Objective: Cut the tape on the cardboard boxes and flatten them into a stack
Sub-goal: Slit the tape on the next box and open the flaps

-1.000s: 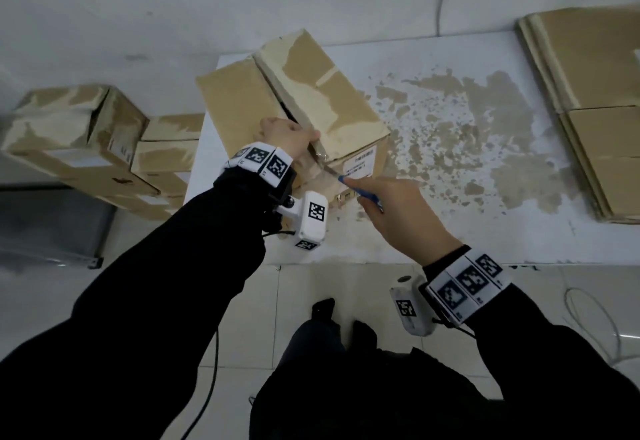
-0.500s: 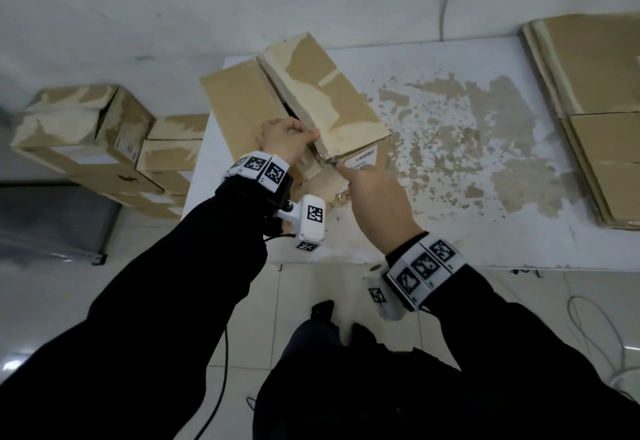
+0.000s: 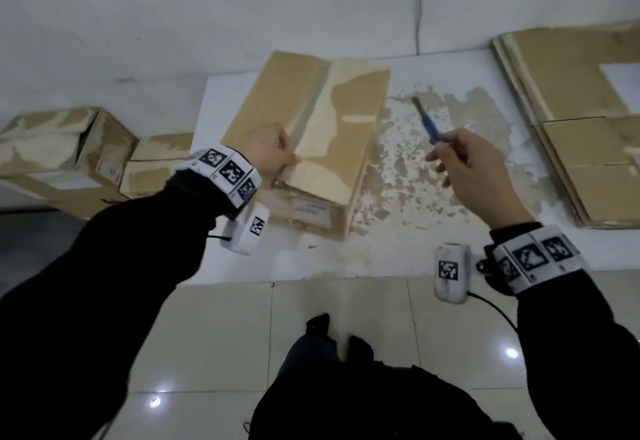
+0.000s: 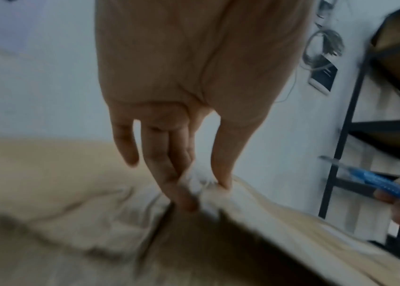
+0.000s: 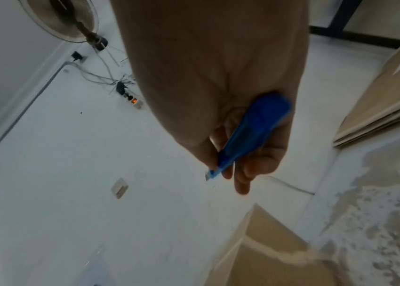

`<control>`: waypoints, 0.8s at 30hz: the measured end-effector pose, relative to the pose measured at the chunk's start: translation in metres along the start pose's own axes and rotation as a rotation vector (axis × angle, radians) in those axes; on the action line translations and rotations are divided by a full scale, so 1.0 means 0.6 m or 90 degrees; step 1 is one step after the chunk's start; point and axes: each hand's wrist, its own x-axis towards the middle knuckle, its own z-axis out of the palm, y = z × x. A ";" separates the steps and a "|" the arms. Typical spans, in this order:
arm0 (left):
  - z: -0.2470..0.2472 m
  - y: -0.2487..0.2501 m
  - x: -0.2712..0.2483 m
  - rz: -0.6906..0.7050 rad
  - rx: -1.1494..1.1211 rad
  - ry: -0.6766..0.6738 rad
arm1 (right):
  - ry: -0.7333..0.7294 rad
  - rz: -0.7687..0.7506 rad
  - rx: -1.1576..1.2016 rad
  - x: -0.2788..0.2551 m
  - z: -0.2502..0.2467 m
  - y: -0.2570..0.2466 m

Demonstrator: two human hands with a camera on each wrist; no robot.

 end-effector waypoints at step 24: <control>0.077 -0.019 0.033 0.306 0.161 0.234 | -0.067 0.048 0.006 -0.018 0.090 0.004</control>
